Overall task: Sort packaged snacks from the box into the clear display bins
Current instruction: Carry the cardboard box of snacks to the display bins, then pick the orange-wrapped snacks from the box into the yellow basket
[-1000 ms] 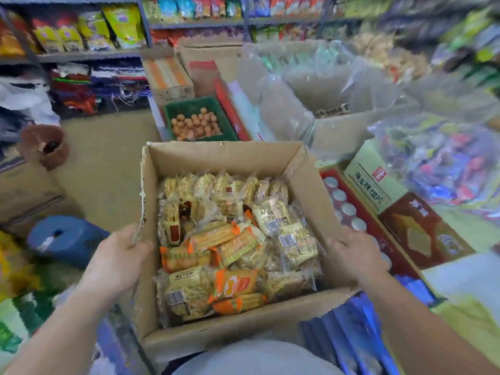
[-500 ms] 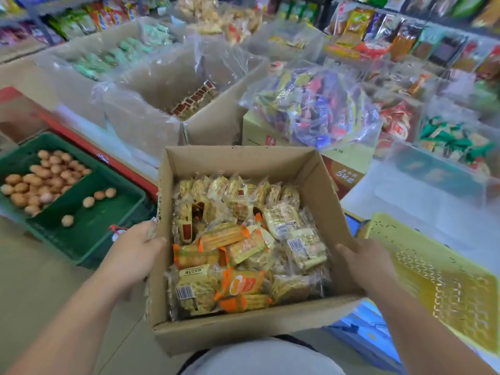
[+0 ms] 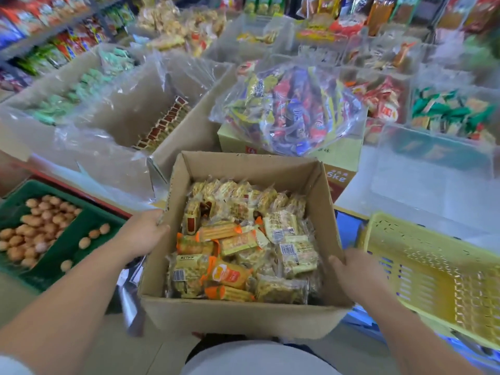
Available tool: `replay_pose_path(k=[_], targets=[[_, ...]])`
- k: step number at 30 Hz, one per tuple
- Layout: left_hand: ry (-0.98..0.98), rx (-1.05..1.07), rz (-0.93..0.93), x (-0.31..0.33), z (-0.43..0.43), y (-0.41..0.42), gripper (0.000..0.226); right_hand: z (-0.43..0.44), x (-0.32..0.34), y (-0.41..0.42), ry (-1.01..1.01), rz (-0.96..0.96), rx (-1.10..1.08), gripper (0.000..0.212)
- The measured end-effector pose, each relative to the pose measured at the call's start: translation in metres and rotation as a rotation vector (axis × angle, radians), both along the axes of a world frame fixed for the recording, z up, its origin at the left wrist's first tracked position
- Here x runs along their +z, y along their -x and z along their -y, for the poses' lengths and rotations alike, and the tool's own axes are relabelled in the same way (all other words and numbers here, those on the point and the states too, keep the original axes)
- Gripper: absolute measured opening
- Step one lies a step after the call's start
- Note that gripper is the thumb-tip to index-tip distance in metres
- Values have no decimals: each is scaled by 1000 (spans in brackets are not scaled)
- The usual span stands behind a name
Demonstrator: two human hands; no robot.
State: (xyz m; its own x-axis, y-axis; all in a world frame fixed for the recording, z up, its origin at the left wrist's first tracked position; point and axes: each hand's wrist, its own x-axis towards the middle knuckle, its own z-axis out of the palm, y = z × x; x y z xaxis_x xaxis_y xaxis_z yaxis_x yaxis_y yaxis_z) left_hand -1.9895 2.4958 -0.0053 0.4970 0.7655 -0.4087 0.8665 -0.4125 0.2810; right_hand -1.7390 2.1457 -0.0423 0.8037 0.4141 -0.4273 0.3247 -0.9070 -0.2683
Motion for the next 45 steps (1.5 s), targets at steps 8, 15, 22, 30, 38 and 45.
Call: replay_pose_path(k=[8,15,22,30,38,45], targets=[[-128,-129,-34,-22,-63,-29,19,-24,-6,43,-35,-86,-113,37],[-455,-326,241,-16,-63,-29,28,-38,-10,70,-94,-11,-328,33],[-1,-633,142,-31,-43,-38,74,-53,9,96,-247,388,-260,46],[287,-679,20,-69,-51,-57,91,-169,21,107,-234,-481,340,46],[267,-735,29,-77,-45,-71,84,-204,-14,113,-64,-577,485,48],[279,-704,101,-79,-32,-75,40,-198,-9,110,-99,-630,427,34]])
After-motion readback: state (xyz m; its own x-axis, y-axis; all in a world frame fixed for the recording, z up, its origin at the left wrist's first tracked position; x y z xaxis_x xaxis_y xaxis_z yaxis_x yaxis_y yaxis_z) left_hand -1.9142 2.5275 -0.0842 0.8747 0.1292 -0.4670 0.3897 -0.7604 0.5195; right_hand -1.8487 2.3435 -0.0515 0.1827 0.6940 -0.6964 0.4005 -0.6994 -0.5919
